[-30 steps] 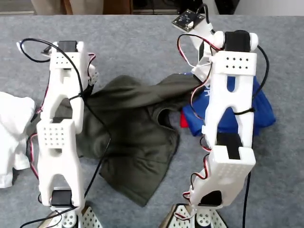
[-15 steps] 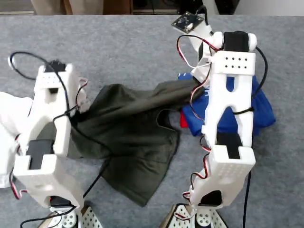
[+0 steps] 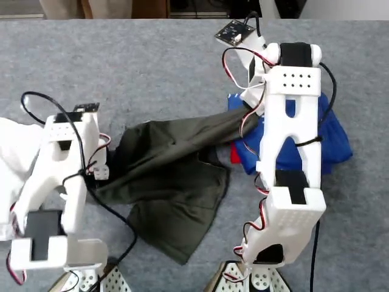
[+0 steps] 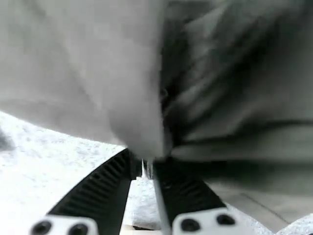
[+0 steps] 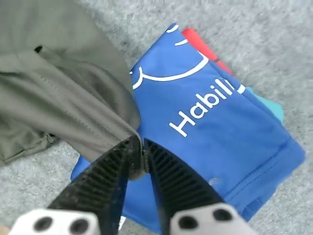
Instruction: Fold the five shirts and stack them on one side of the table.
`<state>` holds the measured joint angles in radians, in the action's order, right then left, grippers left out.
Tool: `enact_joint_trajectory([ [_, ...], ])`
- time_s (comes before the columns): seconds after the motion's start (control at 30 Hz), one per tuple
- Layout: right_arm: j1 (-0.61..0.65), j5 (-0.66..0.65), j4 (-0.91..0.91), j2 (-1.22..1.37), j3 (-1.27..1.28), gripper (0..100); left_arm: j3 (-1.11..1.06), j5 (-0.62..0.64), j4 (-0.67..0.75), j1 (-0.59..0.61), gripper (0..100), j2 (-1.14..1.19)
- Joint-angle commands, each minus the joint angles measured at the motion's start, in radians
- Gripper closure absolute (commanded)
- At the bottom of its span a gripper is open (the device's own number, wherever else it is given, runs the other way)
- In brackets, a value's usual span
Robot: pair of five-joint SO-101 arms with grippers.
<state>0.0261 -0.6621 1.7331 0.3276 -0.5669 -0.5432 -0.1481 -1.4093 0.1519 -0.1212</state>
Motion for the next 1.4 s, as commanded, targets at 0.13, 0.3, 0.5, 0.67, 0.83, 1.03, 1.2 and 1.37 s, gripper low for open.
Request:
enact_joint_trajectory([
  [0.13, 0.002, -0.021, -0.008, -0.015, 0.002, 99.4, 0.158, 0.092, -0.009, 0.129, 77, -0.257],
  [0.3, 0.002, -0.021, -0.008, -0.015, 0.002, 99.4, 0.327, 0.192, 0.06, 0.178, 74, -0.272],
  [0.5, 0.002, -0.021, -0.008, -0.015, 0.002, 99.4, 0.327, 0.466, 0.207, 0.083, 74, -0.15],
  [0.67, 0.002, -0.021, -0.008, -0.015, 0.002, 99.4, 0.385, 0.597, 0.212, -0.041, 74, 0.088],
  [0.83, 0.002, -0.021, -0.008, -0.015, 0.002, 99.4, 0.574, 0.603, -0.006, -0.114, 74, 0.268],
  [1.03, 0.002, -0.02, -0.008, -0.015, 0.002, 99.4, 0.7, 0.603, -0.146, -0.063, 74, 0.467],
  [1.2, 0.004, -0.018, -0.008, -0.015, 0.002, 99.4, 0.713, 0.603, -0.178, -0.008, 74, 0.607],
  [1.37, 0.005, -0.017, -0.008, -0.015, 0.002, 99.4, 0.767, 0.709, -0.186, 0.064, 74, 0.687],
])
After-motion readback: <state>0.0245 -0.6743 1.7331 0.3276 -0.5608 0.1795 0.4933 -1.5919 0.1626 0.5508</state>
